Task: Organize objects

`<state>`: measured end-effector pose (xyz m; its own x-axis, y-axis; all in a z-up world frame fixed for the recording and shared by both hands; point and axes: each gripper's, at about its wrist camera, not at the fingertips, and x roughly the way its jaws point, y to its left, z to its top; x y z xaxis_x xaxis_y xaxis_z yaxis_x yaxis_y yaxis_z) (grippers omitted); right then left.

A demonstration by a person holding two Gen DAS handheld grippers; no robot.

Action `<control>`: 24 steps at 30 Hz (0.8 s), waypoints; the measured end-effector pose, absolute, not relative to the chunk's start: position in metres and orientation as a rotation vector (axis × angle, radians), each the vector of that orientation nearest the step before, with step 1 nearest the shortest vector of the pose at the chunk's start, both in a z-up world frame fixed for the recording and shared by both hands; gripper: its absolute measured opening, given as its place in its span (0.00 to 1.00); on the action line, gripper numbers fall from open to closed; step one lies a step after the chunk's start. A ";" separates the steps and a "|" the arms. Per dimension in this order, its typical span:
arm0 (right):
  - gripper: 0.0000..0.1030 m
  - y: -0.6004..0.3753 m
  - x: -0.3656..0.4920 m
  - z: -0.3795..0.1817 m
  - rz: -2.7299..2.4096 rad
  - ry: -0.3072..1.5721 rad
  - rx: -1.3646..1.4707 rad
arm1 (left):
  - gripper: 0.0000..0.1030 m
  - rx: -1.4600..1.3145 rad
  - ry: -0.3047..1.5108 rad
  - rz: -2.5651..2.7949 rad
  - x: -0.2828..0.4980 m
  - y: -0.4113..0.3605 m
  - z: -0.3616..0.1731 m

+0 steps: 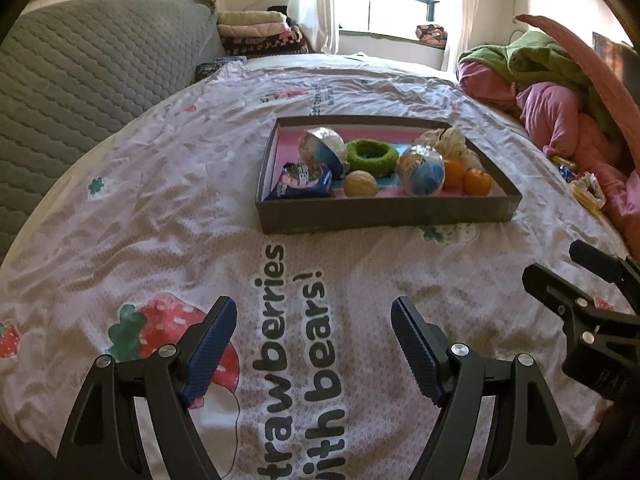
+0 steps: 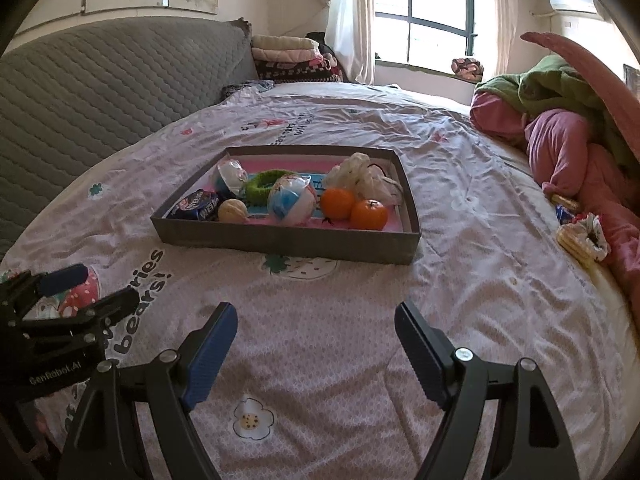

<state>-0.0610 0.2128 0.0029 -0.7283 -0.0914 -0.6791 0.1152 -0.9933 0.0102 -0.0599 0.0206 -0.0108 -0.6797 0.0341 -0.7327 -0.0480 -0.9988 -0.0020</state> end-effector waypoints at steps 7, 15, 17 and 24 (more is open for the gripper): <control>0.78 0.211 -0.060 -0.010 -2.810 0.057 1.146 | 0.78 -1.284 0.013 2.816 -0.061 0.021 -0.020; 0.78 0.207 -0.060 -0.019 -2.812 0.075 1.137 | 0.78 -1.216 -0.016 2.836 -0.059 0.023 -0.028; 0.78 0.207 -0.059 -0.020 -2.811 0.073 1.134 | 0.78 -1.191 -0.016 2.844 -0.059 0.024 -0.028; 0.78 0.208 -0.059 -0.018 -2.834 0.062 1.099 | 0.78 -1.171 -0.033 2.868 -0.062 0.021 -0.030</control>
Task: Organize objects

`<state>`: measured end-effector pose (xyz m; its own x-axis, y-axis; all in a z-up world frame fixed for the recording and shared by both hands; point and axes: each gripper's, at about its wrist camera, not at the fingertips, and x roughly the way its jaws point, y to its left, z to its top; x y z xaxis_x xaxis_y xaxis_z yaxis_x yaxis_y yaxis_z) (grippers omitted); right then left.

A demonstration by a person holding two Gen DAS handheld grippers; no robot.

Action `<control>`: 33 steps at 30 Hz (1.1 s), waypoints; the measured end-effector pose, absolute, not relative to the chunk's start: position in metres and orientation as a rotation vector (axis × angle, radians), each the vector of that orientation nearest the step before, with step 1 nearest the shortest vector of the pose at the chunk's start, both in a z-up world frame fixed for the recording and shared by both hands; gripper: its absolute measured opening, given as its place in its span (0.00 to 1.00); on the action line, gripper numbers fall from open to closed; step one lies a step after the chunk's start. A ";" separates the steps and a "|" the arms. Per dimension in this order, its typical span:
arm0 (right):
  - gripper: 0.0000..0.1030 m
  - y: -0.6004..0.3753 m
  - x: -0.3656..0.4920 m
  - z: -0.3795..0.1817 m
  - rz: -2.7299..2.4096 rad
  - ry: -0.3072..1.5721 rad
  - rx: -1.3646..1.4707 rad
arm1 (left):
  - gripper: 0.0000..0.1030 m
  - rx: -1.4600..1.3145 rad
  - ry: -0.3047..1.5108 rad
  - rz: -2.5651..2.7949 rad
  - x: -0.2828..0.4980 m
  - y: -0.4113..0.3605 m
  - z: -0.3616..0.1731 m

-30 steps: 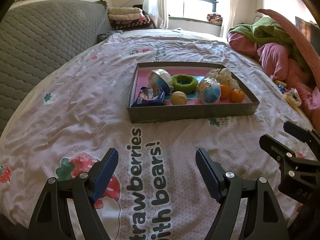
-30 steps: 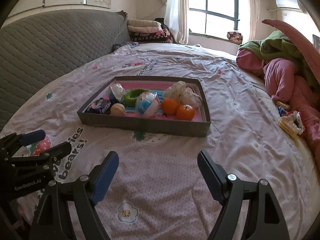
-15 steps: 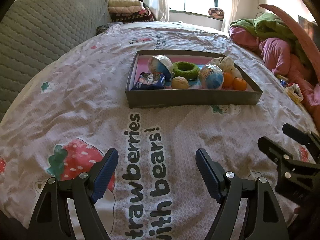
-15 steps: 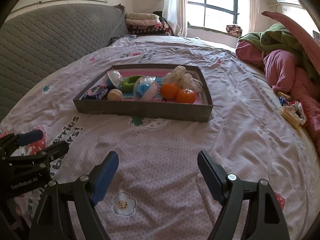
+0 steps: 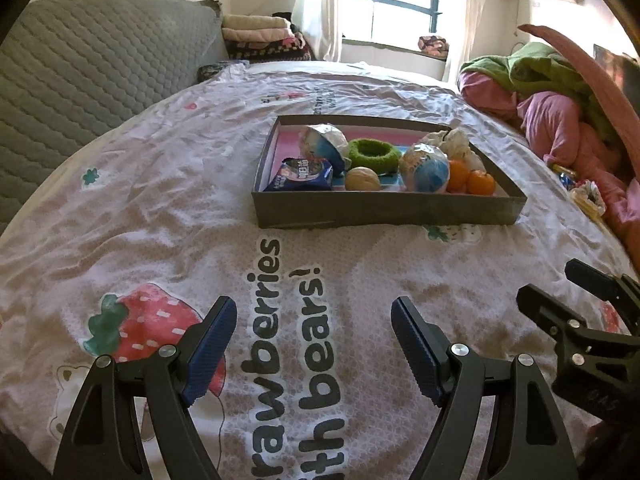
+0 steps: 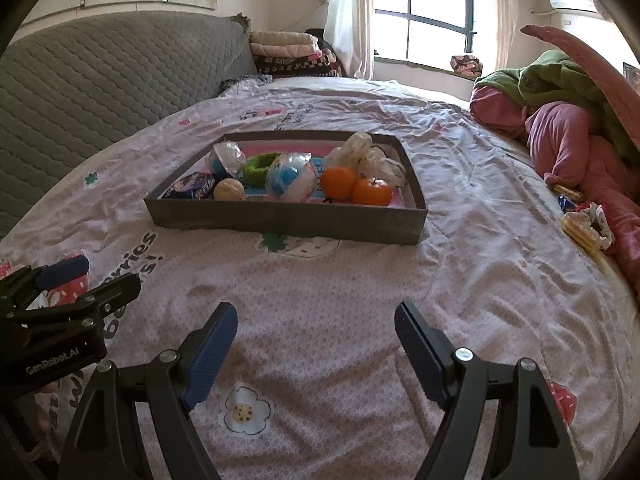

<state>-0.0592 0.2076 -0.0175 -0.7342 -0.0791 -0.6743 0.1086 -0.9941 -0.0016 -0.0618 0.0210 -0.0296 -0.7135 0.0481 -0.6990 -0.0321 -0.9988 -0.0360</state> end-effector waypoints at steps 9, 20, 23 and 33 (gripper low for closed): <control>0.78 0.210 -0.059 -0.014 -2.841 0.054 1.076 | 0.78 -1.139 -0.012 2.870 -0.059 0.025 -0.028; 0.78 0.210 -0.059 -0.018 -2.840 0.057 1.088 | 0.78 -1.130 -0.010 2.888 -0.058 0.025 -0.028; 0.78 0.210 -0.059 -0.018 -2.840 0.058 1.089 | 0.78 -1.127 -0.007 2.887 -0.058 0.025 -0.028; 0.78 0.212 -0.059 -0.020 -2.846 0.069 1.098 | 0.78 -1.141 -0.005 2.879 -0.059 0.027 -0.030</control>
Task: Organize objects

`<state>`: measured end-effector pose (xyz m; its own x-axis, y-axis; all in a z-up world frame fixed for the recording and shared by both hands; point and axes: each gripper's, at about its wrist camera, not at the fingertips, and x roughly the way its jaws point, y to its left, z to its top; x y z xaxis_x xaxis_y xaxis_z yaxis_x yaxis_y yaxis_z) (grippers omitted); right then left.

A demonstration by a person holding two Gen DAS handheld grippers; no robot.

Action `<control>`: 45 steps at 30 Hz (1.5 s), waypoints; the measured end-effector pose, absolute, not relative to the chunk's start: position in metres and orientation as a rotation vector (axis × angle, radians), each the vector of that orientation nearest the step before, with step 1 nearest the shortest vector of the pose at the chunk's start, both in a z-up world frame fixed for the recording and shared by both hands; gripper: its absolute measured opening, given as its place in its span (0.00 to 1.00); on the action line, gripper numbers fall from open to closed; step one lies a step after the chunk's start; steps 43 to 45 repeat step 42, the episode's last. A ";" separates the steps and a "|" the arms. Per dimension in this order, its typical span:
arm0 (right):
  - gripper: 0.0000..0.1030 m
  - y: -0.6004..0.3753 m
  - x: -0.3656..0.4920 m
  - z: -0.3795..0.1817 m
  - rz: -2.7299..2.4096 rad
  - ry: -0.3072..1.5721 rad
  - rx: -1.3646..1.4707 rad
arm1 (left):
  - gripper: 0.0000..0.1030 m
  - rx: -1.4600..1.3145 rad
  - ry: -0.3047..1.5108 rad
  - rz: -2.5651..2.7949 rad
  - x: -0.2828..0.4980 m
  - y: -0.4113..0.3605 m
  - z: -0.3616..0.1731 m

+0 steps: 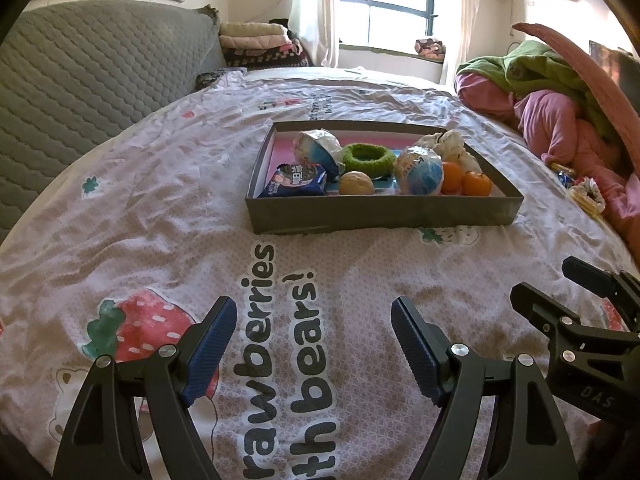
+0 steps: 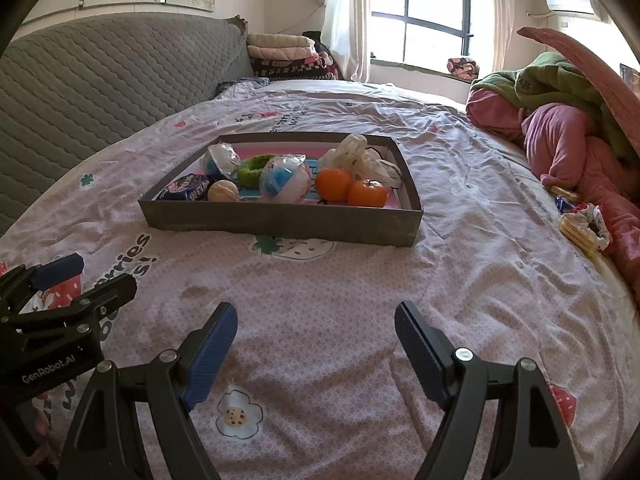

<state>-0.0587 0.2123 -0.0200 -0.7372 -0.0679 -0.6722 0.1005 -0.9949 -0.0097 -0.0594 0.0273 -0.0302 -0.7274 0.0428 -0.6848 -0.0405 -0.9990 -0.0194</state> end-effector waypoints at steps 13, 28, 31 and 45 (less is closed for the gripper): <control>0.78 0.211 -0.060 -0.021 -2.850 0.082 1.106 | 0.78 -1.143 0.019 2.884 -0.060 0.030 -0.032; 0.78 0.211 -0.061 -0.025 -2.849 0.093 1.114 | 0.78 -1.143 0.034 2.883 -0.060 0.033 -0.032; 0.78 0.212 -0.061 -0.025 -2.849 0.092 1.116 | 0.78 -1.141 0.033 2.887 -0.060 0.033 -0.032; 0.78 0.212 -0.061 -0.025 -2.850 0.091 1.115 | 0.78 -1.128 0.034 2.890 -0.056 0.034 -0.029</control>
